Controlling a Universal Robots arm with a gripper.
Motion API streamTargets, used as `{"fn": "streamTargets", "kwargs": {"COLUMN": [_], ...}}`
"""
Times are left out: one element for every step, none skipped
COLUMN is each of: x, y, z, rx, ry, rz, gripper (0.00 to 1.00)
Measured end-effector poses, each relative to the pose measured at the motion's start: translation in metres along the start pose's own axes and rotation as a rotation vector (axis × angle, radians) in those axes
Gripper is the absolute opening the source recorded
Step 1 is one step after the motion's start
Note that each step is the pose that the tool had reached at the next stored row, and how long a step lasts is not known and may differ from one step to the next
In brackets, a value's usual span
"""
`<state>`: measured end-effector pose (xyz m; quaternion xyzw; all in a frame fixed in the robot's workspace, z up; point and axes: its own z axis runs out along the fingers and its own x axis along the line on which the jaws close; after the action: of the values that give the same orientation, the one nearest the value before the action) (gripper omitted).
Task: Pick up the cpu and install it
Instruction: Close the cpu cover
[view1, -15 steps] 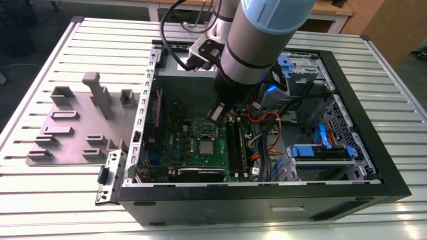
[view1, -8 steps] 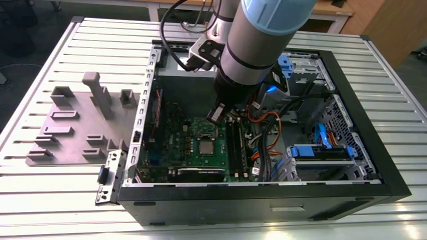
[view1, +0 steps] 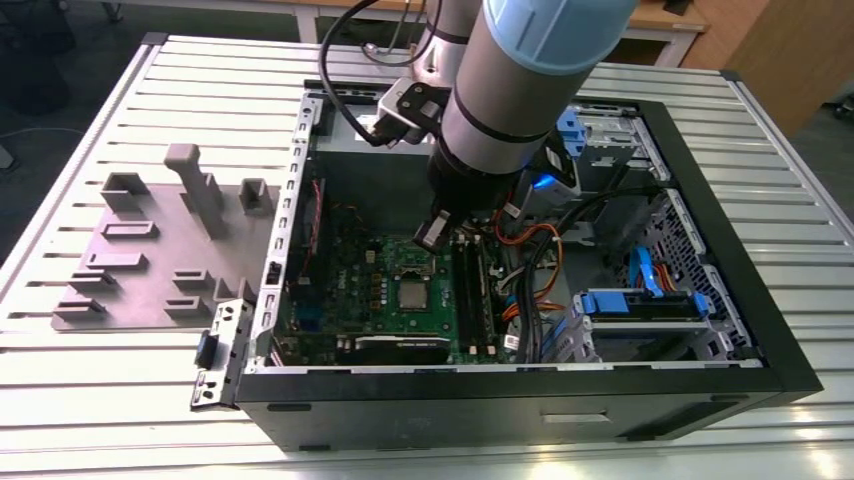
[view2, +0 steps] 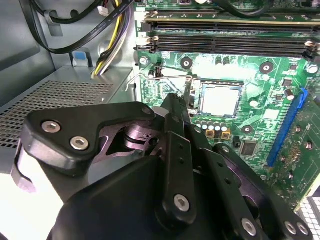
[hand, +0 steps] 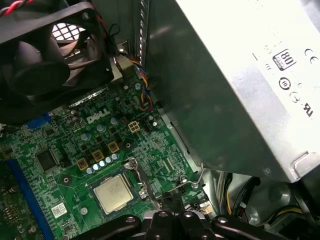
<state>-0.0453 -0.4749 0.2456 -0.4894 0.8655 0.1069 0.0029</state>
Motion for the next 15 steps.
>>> {"fn": "streamTargets", "kwargs": {"x": [0.0005,0.0009,0.0011,0.0011,0.0011,0.0015,0.0018,0.0018,0.0019,0.0019,0.0019,0.0019,0.0019,0.0019,0.0019], "y": [-0.0003,-0.0005,-0.0005,-0.0006,-0.0006,-0.0009,-0.0011,-0.0011,-0.0011,-0.0011,-0.0011,-0.0011,-0.0011,-0.0011,-0.0011], "z": [-0.0001,-0.0002,-0.0003,-0.0003,-0.0003,-0.0003,-0.0004,-0.0004,-0.0004,-0.0004,-0.0004,-0.0004,-0.0004,-0.0004,-0.0004], "rx": [-0.0001,-0.0002,-0.0002,-0.0002,-0.0002,-0.0002,-0.0002,-0.0002,-0.0002,-0.0002,-0.0002,-0.0002,-0.0003,-0.0002,-0.0002], "ry": [0.0002,0.0003,0.0004,0.0004,0.0004,0.0004,0.0003,0.0004,0.0004,0.0004,0.0004,0.0004,0.0003,0.0003,0.0003], "rz": [-0.001,-0.001,-0.002,-0.002,-0.002,-0.002,-0.002,-0.002,-0.002,-0.002,-0.002,-0.002,-0.002,-0.002,-0.002], "gripper": [0.11,0.11,0.11,0.11,0.11,0.11,0.11,0.11,0.11,0.11,0.11,0.11,0.11,0.11,0.11]}}
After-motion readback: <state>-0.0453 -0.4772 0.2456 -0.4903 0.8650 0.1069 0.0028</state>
